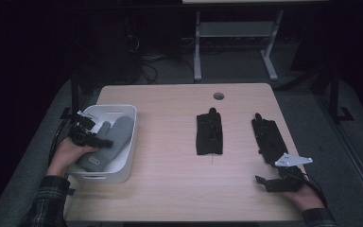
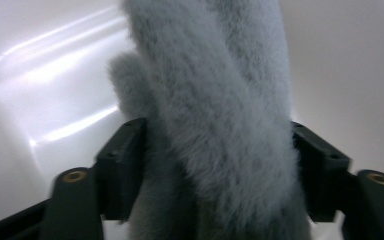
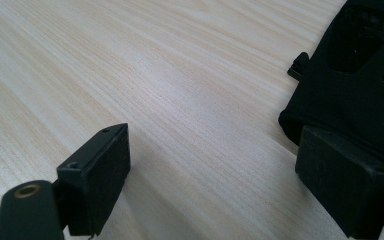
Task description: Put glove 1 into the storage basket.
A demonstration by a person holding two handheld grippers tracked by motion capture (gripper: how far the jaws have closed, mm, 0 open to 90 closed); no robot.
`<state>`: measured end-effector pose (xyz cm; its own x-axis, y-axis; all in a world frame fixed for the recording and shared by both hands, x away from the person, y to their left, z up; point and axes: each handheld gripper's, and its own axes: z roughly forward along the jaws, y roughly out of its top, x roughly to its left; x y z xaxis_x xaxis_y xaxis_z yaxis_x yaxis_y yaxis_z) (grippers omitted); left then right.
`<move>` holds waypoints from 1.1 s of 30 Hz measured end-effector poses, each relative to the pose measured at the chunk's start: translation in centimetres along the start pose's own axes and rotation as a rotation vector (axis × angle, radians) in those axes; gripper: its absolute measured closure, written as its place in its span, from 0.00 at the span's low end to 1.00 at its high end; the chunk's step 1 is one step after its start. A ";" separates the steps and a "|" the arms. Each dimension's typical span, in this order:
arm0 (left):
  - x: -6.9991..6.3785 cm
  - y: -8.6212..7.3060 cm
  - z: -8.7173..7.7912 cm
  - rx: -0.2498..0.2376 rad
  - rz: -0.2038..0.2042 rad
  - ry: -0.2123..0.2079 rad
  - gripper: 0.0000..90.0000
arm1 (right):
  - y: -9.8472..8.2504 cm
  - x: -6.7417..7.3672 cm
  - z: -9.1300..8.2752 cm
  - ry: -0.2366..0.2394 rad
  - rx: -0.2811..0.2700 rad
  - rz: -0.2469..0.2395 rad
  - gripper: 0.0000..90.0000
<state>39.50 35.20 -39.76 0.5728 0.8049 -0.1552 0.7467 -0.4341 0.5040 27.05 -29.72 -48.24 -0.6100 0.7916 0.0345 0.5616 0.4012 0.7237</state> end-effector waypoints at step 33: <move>0.7 1.0 -3.4 -0.093 -0.005 -0.141 0.89 | 0.0 0.0 0.0 -0.001 0.000 0.002 0.16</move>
<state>39.49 36.71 -36.44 0.6159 0.7392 -0.2725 0.7187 -0.3856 0.5786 27.03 -29.71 -48.24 -0.6083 0.7930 0.0351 0.5626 0.3995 0.7238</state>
